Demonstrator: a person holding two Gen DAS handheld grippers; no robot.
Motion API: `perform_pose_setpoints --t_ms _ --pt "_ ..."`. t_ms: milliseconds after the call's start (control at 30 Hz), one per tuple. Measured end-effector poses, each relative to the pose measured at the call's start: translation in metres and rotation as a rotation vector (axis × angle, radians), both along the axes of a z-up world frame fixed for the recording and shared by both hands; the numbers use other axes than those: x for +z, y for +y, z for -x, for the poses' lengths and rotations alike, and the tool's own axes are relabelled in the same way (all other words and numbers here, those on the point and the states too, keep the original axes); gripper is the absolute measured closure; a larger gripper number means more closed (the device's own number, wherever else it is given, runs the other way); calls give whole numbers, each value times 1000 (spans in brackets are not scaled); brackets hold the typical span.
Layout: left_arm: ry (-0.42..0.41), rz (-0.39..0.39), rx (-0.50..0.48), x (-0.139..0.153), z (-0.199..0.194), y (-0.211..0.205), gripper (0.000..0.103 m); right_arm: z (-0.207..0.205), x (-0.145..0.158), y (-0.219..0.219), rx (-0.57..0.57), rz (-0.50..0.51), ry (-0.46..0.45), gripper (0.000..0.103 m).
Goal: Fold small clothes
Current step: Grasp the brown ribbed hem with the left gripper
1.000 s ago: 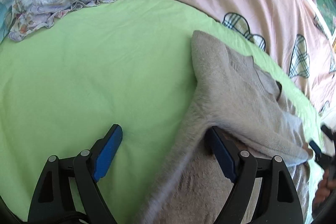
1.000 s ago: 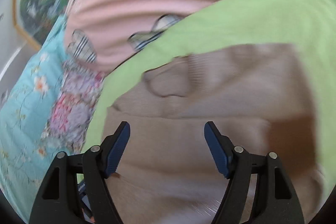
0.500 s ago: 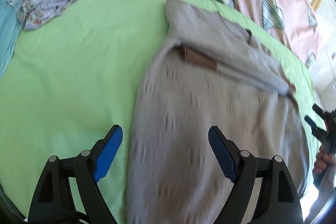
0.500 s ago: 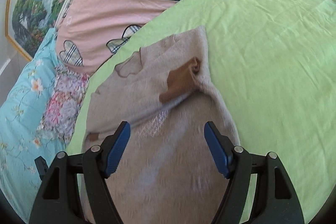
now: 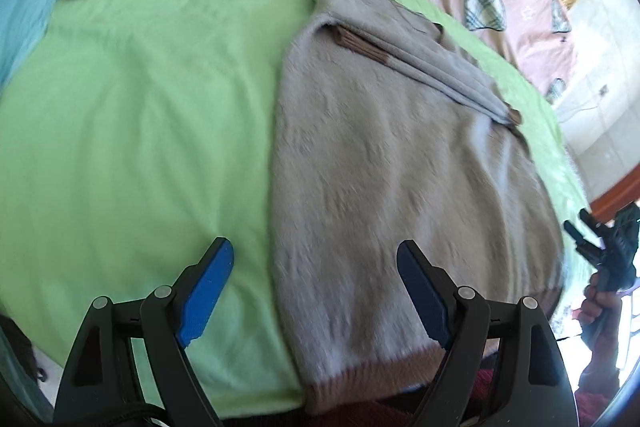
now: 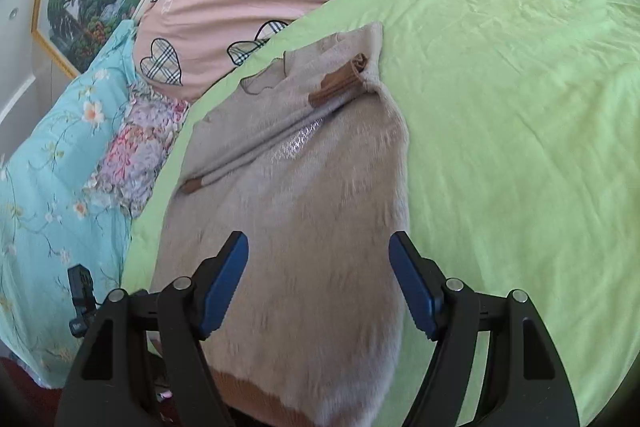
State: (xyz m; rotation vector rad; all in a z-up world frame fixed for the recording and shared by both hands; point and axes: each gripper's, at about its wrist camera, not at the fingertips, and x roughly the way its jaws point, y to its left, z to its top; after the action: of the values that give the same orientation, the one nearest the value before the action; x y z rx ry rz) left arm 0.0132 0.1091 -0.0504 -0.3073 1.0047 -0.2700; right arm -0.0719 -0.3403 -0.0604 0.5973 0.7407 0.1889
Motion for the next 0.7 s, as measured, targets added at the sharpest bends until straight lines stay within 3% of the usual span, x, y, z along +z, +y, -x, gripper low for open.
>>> perform_pose_setpoints --t_ms 200,333,467,533,567,700 --pt "-31 12 -119 -7 27 -10 19 38 -6 5 108 32 19 29" --pt "-27 12 -219 -11 43 -19 20 53 -24 9 201 3 76 29" --pt "-21 34 -283 -16 51 -22 22 64 -32 13 284 -28 54 30" --pt "0 95 -328 -16 48 -25 32 65 -34 16 320 -59 38 42" --pt "26 135 -364 -18 47 -27 38 64 -37 19 333 -73 41 53" --pt "53 185 -424 -27 46 -25 43 67 -56 29 347 -125 56 73"
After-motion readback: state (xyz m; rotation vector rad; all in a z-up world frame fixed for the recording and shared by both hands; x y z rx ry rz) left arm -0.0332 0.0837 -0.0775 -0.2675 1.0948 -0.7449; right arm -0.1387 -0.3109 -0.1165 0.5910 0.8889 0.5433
